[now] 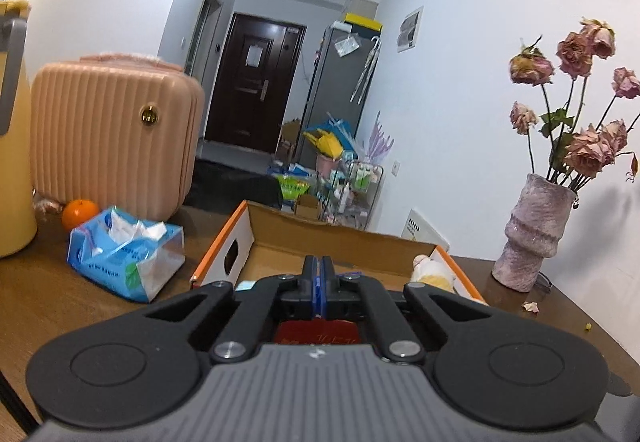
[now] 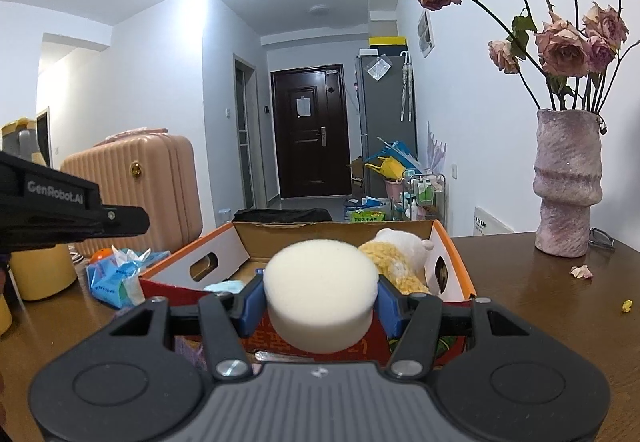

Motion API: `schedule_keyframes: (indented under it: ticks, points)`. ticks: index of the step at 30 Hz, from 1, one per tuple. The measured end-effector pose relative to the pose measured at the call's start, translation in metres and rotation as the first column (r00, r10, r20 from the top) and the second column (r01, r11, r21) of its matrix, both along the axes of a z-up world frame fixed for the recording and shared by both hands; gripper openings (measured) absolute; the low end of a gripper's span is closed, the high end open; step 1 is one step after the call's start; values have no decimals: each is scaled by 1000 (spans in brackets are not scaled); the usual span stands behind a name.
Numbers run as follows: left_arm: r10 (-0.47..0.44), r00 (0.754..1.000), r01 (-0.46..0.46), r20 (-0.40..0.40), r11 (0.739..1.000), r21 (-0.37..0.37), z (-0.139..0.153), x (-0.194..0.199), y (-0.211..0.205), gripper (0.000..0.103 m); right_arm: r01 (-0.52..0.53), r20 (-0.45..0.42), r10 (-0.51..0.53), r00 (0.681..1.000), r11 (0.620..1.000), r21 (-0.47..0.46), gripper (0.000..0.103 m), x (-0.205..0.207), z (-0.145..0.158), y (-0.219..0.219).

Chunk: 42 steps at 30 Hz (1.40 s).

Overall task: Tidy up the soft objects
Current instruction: 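Lift the pouch and sponge and carry both over the cardboard box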

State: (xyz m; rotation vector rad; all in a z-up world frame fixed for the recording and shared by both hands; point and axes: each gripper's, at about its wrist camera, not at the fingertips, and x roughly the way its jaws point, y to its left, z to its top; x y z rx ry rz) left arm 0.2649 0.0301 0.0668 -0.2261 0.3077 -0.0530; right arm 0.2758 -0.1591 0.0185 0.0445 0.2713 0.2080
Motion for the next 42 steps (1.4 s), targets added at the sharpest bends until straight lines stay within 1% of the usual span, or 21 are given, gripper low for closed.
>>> schedule_keyframes:
  ticks: [1,3,4,5,6,7,8,9,10,11,12,14,18,24,27,29,30,34,35,39,42]
  points:
    - [1,1000,-1,-9,1000,-6,-1,2,2,3,-5,-2,5,1000,1000,-1,56,0,0,0]
    - [-24,999,24,-34,1000,-20,-4,5,6,9,-15,-7,15,1000,1000,-5,56,-2,-1,1]
    - [-48,997,46,-57,999,-26,-6,7,6,18,-20,-9,20,1000,1000,-10,56,-4,-1,1]
    - [-55,996,53,-77,998,-29,-9,8,7,31,-25,-10,25,1000,1000,-19,56,-5,-2,2]
    - [-68,994,66,-89,997,-25,-12,8,8,40,-30,-9,29,1000,999,-28,56,-7,-3,2]
    - [-79,992,78,-98,997,-15,-15,7,8,59,-34,-8,34,999,999,-36,56,-8,-3,1]
    - [-80,991,81,-107,997,-2,-18,6,8,71,-37,-8,37,999,998,-43,56,-11,-3,0]
    - [-78,990,80,-117,997,10,-20,3,8,74,-40,-9,40,999,998,-49,56,-13,-4,-1]
    - [-76,990,78,-121,997,14,-22,0,8,81,-43,-11,42,999,998,-54,56,-14,-4,-3]
    - [-79,990,81,-119,997,15,-23,-4,9,87,-46,-15,45,999,997,-59,56,-16,-5,-4]
    - [-87,989,90,-117,996,19,-24,-8,9,89,-48,-19,47,999,997,-64,56,-18,-5,-6]
    - [-104,989,108,-102,994,29,-24,-18,9,99,-52,-28,51,998,996,-75,56,-21,-6,-9]
    - [-119,990,126,-77,987,98,-26,-36,1,99,-62,-45,58,997,993,-99,56,-27,-9,-13]
    - [-122,986,140,-117,976,168,-40,-37,-13,99,-53,-60,46,997,991,-125,56,-34,-12,-18]
    - [-113,984,138,-139,972,189,-49,-31,-16,90,-46,-69,37,997,991,-125,57,-34,-14,-20]
    - [-106,982,136,-158,972,194,-56,-27,-16,79,-46,-76,36,996,991,-126,57,-32,-15,-21]
    - [-107,980,139,-167,971,192,-58,-25,-16,76,-48,-79,38,996,991,-128,56,-32,-15,-20]
    - [-142,968,176,-206,972,158,-65,-17,-12,44,-53,-86,42,995,989,-135,56,-31,-17,-19]
    - [-151,965,185,-215,972,144,-66,-15,-10,39,-53,-87,42,995,989,-135,56,-31,-18,-19]
    - [-157,963,183,-218,978,105,-66,-13,-3,37,-54,-91,42,995,989,-137,56,-30,-19,-18]
    - [-152,967,176,-204,979,104,-63,-14,-2,37,-56,-90,44,995,989,-137,56,-30,-19,-19]
